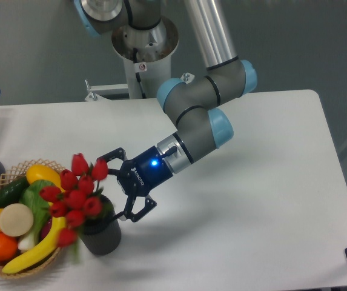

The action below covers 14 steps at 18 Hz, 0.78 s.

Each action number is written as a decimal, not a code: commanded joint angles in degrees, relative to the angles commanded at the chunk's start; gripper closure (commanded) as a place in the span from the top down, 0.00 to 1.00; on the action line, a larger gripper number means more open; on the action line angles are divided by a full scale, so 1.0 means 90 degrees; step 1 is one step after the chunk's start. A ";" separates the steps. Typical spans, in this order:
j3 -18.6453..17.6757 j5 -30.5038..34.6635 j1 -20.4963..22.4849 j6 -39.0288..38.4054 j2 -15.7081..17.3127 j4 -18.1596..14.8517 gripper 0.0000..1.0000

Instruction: Insert the flowers into the vase

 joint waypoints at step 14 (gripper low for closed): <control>-0.0900 0.1072 0.1366 -0.0068 0.1084 -0.0010 1.00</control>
